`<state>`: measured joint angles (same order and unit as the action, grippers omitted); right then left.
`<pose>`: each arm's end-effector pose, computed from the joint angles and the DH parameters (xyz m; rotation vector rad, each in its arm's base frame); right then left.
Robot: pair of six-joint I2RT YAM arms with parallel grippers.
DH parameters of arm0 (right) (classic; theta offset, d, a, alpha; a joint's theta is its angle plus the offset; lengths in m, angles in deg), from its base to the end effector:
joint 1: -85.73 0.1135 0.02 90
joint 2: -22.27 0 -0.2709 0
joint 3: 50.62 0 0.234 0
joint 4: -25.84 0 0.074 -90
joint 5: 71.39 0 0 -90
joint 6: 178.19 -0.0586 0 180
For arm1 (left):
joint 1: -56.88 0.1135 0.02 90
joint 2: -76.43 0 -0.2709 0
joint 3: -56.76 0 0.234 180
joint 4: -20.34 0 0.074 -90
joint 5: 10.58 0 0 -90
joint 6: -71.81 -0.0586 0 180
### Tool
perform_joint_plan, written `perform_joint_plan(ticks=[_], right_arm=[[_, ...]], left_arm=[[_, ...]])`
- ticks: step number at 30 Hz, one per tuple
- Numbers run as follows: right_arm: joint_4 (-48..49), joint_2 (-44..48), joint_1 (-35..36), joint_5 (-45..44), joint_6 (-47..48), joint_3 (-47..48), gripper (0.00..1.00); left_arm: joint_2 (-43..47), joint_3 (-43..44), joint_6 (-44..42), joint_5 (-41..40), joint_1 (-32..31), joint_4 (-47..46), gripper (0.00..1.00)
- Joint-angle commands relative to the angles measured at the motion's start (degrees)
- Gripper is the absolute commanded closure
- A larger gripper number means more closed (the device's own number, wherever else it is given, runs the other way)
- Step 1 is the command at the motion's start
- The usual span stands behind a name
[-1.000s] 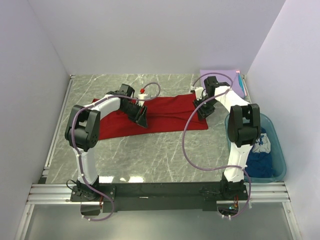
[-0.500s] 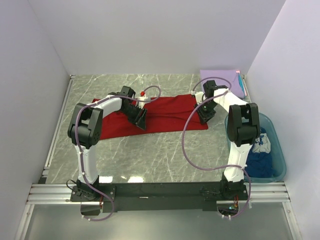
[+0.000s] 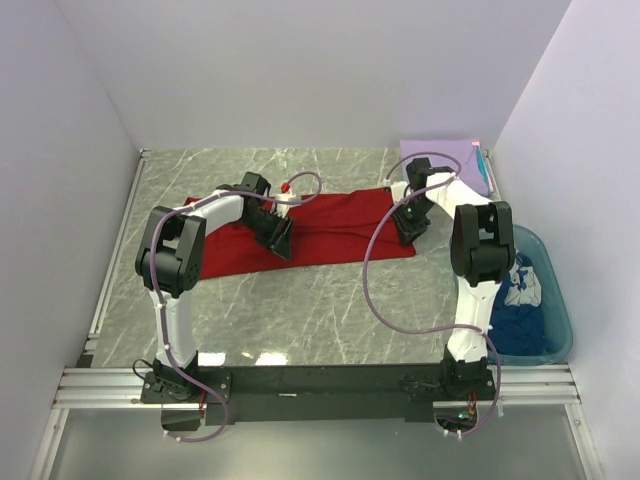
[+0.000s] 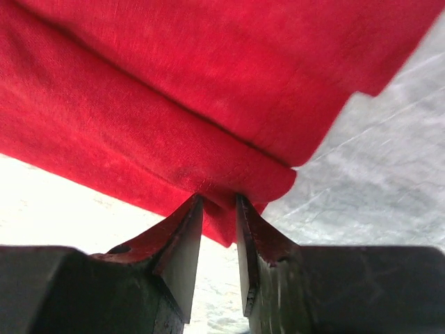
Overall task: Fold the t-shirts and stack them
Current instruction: Fold the tshirt
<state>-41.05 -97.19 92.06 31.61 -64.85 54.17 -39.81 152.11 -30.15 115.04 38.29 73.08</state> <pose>0.3950 0.0571 0.1604 -0.7788 2.8434 0.3000 0.3613 -0.1575 0.1563 0.8493 2.6262 -0.9072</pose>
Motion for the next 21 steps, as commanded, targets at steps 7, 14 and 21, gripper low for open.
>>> perform_joint_plan(ticks=[7,14,21], right_arm=[[-4.8,-4.7,-3.6,5.5,-4.4,8.2,0.67],[-2.6,-4.6,-3.7,5.0,-5.8,7.9,0.68],[6.5,-2.5,-3.7,5.3,-10.2,9.0,0.73]], left_arm=[[-1.3,2.1,-1.9,0.2,-0.2,1.2,0.52],[-1.4,2.2,-2.3,-0.1,-0.1,1.6,0.52],[-1.4,1.9,-1.9,-0.7,-0.1,1.6,0.52]])
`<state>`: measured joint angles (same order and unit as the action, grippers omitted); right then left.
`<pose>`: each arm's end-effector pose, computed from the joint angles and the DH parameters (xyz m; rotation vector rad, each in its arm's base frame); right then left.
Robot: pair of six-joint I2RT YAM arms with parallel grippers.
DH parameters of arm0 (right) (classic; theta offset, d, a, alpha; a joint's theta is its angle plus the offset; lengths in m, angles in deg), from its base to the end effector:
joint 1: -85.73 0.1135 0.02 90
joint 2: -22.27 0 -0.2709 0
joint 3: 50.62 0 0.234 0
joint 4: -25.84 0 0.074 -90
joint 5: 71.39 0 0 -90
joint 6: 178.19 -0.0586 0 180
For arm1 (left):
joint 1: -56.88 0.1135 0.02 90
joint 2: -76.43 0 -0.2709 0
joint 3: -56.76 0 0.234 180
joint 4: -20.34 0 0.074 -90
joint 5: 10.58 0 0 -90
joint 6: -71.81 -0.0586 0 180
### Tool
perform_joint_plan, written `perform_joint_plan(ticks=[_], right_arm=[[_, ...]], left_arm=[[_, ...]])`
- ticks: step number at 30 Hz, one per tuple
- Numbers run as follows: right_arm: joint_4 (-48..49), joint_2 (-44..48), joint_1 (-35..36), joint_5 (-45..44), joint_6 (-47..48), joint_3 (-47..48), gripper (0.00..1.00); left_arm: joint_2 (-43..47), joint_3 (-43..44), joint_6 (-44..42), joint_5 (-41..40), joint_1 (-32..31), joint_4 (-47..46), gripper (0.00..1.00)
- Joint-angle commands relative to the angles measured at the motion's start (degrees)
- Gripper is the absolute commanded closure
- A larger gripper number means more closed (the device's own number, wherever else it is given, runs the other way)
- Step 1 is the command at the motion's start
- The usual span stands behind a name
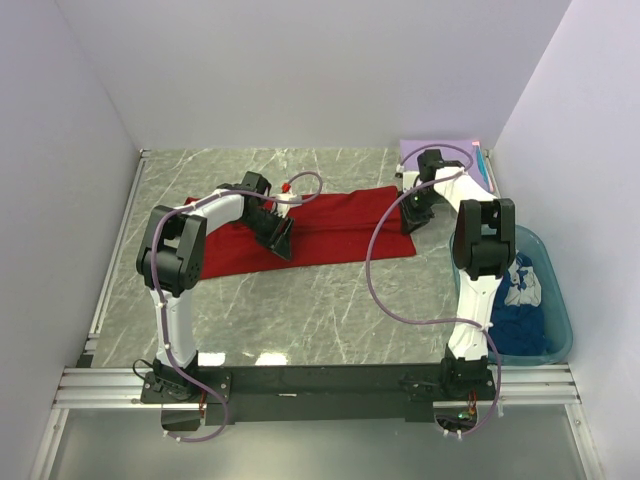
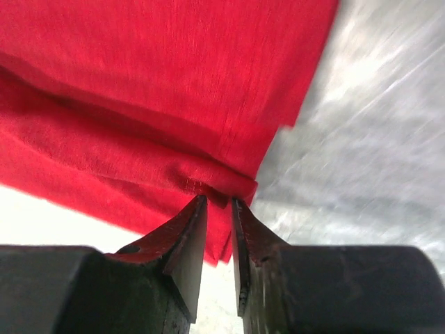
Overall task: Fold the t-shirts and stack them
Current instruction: Fold the tshirt
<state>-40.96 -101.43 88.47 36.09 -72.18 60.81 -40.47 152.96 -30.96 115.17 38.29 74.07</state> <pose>0.4223 0.0378 0.1616 -0.5127 2.8445 0.4094 0.3626 -0.1581 0.1553 0.8650 2.6301 -0.9101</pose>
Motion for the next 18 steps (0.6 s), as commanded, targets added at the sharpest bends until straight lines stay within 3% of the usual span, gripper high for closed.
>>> perform_joint_plan(ticks=[1,11,18], right_arm=[[7.6,2.1,-0.1,0.8,-3.7,2.2,0.73],[14.2,7.0,-0.1,-6.2,-5.1,1.2,0.55],[9.3,8.7,2.6,-3.4,2.1,2.5,0.57]], left_arm=[[-0.8,1.1,-1.2,-0.9,-0.1,0.8,0.52],[4.2,-0.5,-0.1,2.4,2.5,1.2,0.52],[14.2,-5.6,4.7,3.8,12.1,0.7,0.52]])
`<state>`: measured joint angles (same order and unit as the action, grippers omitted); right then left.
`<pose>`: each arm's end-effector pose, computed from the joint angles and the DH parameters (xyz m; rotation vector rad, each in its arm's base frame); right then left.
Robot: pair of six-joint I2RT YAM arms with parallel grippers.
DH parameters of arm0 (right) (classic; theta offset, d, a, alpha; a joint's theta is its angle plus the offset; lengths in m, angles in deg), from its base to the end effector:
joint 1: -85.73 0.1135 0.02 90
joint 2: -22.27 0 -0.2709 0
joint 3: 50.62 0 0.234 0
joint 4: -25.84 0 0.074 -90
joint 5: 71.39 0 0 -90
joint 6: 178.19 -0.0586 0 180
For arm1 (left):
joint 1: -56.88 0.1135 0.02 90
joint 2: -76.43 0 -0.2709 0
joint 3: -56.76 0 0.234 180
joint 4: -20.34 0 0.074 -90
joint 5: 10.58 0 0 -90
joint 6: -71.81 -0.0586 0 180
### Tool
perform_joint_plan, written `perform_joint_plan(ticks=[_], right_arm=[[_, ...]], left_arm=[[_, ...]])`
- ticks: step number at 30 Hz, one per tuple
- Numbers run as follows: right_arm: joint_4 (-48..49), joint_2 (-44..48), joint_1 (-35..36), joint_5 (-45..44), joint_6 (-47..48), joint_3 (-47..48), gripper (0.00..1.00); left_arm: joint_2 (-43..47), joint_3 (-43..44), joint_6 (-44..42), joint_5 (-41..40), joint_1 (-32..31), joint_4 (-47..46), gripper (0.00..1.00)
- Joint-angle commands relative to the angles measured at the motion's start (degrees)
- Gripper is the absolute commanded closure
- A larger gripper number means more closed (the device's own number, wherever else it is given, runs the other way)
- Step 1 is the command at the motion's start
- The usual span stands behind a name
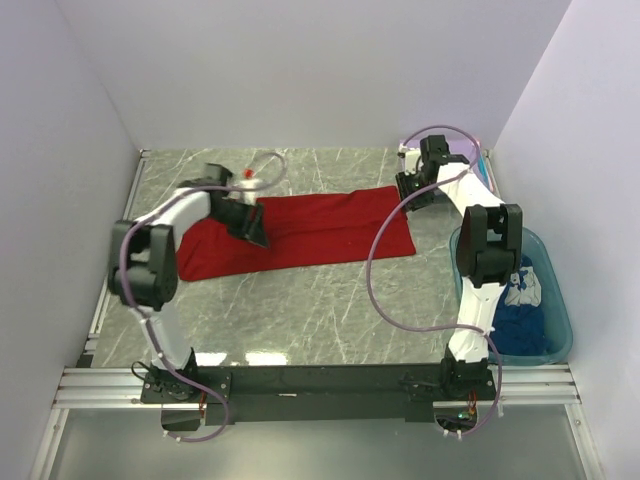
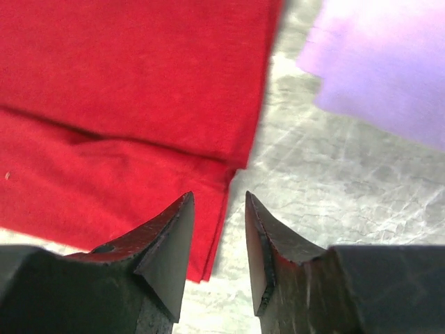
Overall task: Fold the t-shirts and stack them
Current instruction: Fold the tshirt
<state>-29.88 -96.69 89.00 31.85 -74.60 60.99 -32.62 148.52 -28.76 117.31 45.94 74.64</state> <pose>0.4411 0.0386 0.2038 -0.4602 2.6039 0.2486 0.3563 -0.1055 0.1859 0.6470 2.6070 -0.9220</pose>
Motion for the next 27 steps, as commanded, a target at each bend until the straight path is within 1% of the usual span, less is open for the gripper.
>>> perform_joint_plan(ticks=[1,2,5,6,7,13,16,18,22,23,24,25,26,27], right_arm=[[-2.6,3.7,3.2,1.3,5.5,2.3,0.58],[-4.3,3.3,4.0,1.2,7.1,2.4,0.58],[-6.0,1.2,6.6,0.5,9.0,2.4,0.58],[-6.0,0.1,7.3,-0.6,9.3,2.4,0.58],[-5.9,-0.5,8.0,-0.8,9.5,2.6,0.58],[-6.0,-4.9,11.6,-4.3,12.3,3.7,0.58],[-7.1,-6.9,13.0,-6.8,14.5,3.4,0.59],[-7.7,-7.2,13.4,-7.7,15.4,1.6,0.60],[-9.7,-5.0,15.4,-8.2,17.7,-2.8,0.62],[-11.4,-3.8,16.1,-7.6,18.5,-4.8,0.63],[-12.7,-3.0,16.6,-6.6,18.9,-5.9,0.63],[-14.3,-2.1,18.4,-5.1,19.5,-6.9,0.63],[-17.7,0.1,19.3,-0.8,21.0,-9.0,0.63],[-19.2,1.3,20.3,1.3,21.8,-10.3,0.63]], left_arm=[[8.0,-1.8,2.9,1.1,5.6,0.4,0.52],[8.6,-2.9,3.0,-0.5,7.6,0.7,0.52],[10.1,-5.3,3.8,-5.8,10.4,1.8,0.53],[10.3,-6.1,4.2,-6.0,10.8,1.7,0.53],[10.7,-6.8,4.9,-6.9,13.0,1.1,0.53],[9.4,-10.3,8.7,-15.7,16.4,-0.5,0.55],[7.0,-9.8,9.7,-19.9,17.4,-1.4,0.57],[4.7,-8.9,9.8,-21.1,17.6,-2.3,0.57],[-1.5,-4.5,9.5,-25.3,18.1,-3.2,0.58],[-3.0,-1.6,9.3,-25.7,18.1,-3.7,0.58],[-6.7,0.5,9.0,-26.2,18.1,-3.8,0.58],[-8.9,3.2,8.7,-26.6,18.1,-3.5,0.58],[-11.2,10.0,8.4,-27.0,18.1,-3.0,0.59],[-15.4,13.8,8.1,-26.7,18.2,-2.4,0.59]])
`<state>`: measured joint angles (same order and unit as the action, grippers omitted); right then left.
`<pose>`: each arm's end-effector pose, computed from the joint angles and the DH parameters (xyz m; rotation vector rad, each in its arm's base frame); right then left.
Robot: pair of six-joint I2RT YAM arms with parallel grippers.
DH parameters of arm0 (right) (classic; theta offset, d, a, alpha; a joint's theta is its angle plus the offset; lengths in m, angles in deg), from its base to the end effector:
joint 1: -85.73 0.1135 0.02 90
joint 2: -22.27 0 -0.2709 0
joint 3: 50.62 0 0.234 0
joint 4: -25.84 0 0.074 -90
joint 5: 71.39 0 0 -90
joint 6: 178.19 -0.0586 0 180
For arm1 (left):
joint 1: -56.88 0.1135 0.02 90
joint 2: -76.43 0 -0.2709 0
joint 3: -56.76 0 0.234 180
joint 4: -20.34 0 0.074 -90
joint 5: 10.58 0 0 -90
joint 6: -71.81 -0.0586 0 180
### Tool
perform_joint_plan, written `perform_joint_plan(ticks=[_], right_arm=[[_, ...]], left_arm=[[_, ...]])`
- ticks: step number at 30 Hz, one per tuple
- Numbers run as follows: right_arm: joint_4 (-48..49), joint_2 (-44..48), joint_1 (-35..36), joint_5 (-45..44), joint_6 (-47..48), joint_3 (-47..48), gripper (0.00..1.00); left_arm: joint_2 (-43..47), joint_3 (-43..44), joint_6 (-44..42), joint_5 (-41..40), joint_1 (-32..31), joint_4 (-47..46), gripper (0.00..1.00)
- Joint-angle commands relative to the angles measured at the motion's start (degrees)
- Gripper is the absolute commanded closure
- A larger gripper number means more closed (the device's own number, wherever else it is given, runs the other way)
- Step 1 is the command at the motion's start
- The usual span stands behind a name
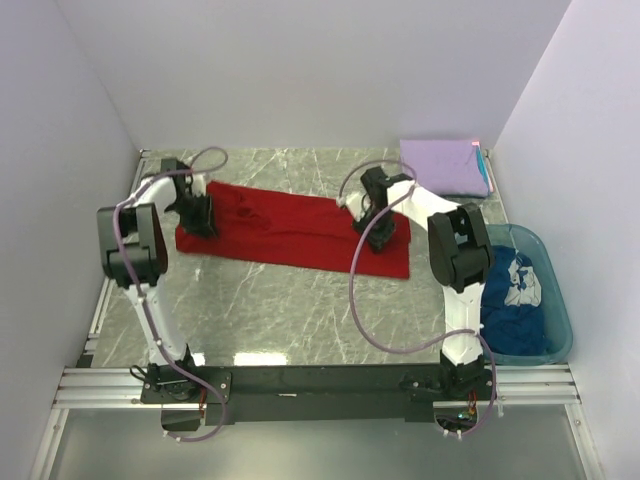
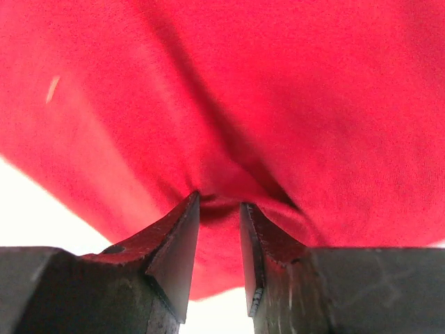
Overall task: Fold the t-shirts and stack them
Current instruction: Fold the tshirt
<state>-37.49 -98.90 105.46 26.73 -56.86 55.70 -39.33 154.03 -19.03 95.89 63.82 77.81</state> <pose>0.3864 0.1474 0.1561 -1.2766 2.6231 0.1755 0.3904 0.0308 0.1570 -0.1010 2.8521 -0.3882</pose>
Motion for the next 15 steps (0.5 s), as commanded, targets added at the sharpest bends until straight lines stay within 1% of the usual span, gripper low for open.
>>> perform_joint_plan(ticks=[1,2,3,4,5,7,8,9,10,11,13,15], right_arm=[[-13.4,4.8,5.2,9.3,6.6,-6.1,0.63],[-16.6,7.2,7.3,11.5,7.5,-7.7,0.63],[-18.1,8.5,7.8,16.8,8.4,-8.1,0.63],[-19.7,9.4,7.7,19.5,10.2,-6.7,0.62],[-21.6,10.1,6.4,21.0,10.1,-5.3,0.62],[-21.6,9.3,4.1,22.3,7.7,-1.4,0.62],[-21.9,7.1,2.4,23.0,6.9,3.6,0.62],[-21.8,5.7,0.3,23.2,5.8,6.1,0.62],[-21.8,4.2,-0.7,22.8,3.8,10.5,0.62],[-22.0,1.0,-1.4,22.0,3.0,12.7,0.64],[-21.7,-1.4,-2.5,19.2,0.7,16.7,0.66],[-20.0,-3.5,-3.4,17.5,-1.3,17.8,0.68]], left_arm=[[-10.6,12.5,-1.8,-5.0,0.5,-4.2,0.59],[-12.2,20.6,-2.6,-3.9,0.4,-3.2,0.58],[-14.3,24.4,-3.1,-2.7,0.5,-2.4,0.58],[-14.7,30.4,-4.3,-1.9,0.4,-1.0,0.56],[-14.5,32.2,-4.9,-1.4,0.4,-0.7,0.56],[-12.0,32.7,-5.1,1.4,0.4,-1.8,0.55],[-10.7,31.9,-5.0,3.0,0.3,-2.3,0.53],[-8.1,30.6,-4.6,5.7,0.1,-3.1,0.53],[-6.9,27.7,-3.9,7.3,-0.9,-4.0,0.53],[-5.8,26.4,-3.6,8.3,-1.7,-5.5,0.53],[-4.3,24.3,-3.9,8.1,-4.7,-6.3,0.54],[-4.8,24.3,-4.2,6.6,-8.2,-6.6,0.54]])
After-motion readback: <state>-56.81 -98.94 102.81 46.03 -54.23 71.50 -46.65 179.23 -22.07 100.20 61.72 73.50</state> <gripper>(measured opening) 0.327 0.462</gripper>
